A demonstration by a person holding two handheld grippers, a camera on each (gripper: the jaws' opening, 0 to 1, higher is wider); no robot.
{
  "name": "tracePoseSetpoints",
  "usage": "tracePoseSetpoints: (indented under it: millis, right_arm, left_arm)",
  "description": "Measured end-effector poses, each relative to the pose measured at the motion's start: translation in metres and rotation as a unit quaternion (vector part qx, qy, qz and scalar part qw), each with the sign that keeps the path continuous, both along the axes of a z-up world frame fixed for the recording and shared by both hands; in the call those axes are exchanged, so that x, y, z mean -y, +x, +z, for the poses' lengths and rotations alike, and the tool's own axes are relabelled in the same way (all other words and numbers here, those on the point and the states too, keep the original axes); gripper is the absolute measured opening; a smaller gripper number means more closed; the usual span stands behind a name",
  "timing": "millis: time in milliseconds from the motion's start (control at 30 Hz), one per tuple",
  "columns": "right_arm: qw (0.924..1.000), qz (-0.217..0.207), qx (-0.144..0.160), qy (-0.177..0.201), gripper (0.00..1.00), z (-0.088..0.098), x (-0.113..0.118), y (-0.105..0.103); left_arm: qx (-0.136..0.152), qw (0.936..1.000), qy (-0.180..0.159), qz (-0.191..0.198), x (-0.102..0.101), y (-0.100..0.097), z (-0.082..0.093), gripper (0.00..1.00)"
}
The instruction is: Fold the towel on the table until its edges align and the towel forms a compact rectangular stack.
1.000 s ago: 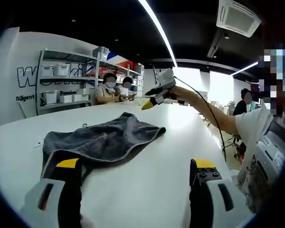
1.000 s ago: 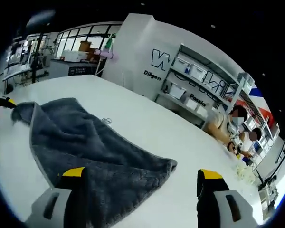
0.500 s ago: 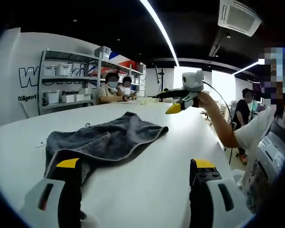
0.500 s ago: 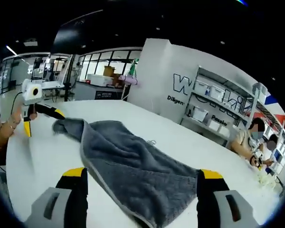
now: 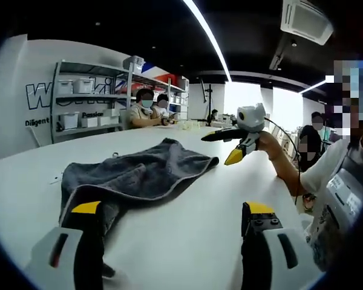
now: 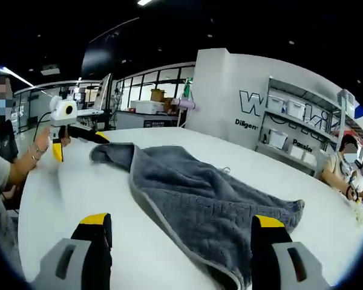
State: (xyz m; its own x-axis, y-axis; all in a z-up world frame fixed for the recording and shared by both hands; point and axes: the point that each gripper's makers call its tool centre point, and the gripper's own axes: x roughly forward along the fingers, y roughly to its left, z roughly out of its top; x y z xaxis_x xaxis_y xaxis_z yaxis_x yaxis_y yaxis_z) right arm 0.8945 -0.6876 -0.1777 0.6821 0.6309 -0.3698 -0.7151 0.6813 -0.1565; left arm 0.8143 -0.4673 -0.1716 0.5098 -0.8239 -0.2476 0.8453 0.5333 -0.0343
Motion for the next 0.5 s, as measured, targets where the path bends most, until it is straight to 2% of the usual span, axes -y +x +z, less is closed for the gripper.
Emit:
tracePoseSetpoints:
  millis: [267, 500]
  right_arm:
    - [1.0000, 0.008, 0.000, 0.000, 1.00, 0.000, -0.008, -0.004]
    - [1.0000, 0.003, 0.001, 0.001, 1.00, 0.000, -0.004, -0.002]
  left_arm:
    - [0.004, 0.9999, -0.009, 0.013, -0.009, 0.002, 0.007, 1.00]
    - [0.005, 0.9998, -0.015, 0.016, -0.012, 0.004, 0.011, 1.00]
